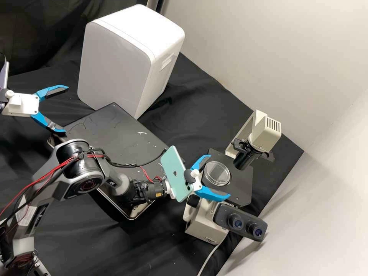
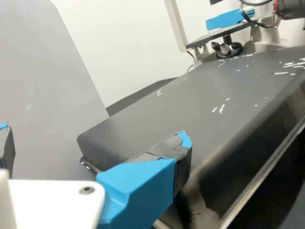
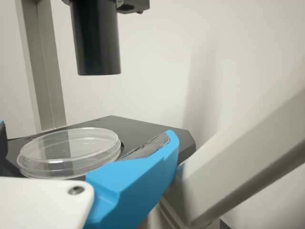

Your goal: Place the petri dish on the microscope

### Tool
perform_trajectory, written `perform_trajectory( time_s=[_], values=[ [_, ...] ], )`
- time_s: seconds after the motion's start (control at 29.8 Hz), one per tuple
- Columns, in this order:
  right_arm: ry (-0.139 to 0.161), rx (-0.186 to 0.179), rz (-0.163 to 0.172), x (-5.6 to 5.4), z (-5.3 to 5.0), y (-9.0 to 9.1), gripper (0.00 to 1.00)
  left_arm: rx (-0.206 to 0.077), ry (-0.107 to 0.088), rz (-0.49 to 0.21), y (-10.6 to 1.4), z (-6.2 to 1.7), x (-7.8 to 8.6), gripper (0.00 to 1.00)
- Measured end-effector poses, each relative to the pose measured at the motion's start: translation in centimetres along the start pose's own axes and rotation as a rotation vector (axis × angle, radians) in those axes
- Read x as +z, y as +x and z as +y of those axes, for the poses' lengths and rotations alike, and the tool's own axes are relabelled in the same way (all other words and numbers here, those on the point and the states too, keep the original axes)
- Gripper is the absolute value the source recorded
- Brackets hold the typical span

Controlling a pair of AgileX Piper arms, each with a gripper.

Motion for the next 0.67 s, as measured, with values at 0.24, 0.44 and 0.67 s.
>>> perform_trajectory(
  time_s=[0.24,0.44,0.67],
  values=[
    [0.022,0.032,0.031,-0.4,0.67,-0.78,1.0,0.011,-0.004,0.028,-0.41,0.3,-0.17,1.0],
    [0.024,0.041,0.039,-0.51,0.8,-0.88,1.0,0.014,-0.02,0.065,-0.61,0.44,-0.4,1.0],
    [0.024,0.041,0.039,-0.51,0.8,-0.88,1.0,0.034,-0.015,0.091,-1.0,1.01,-0.32,1.0]
  ],
)
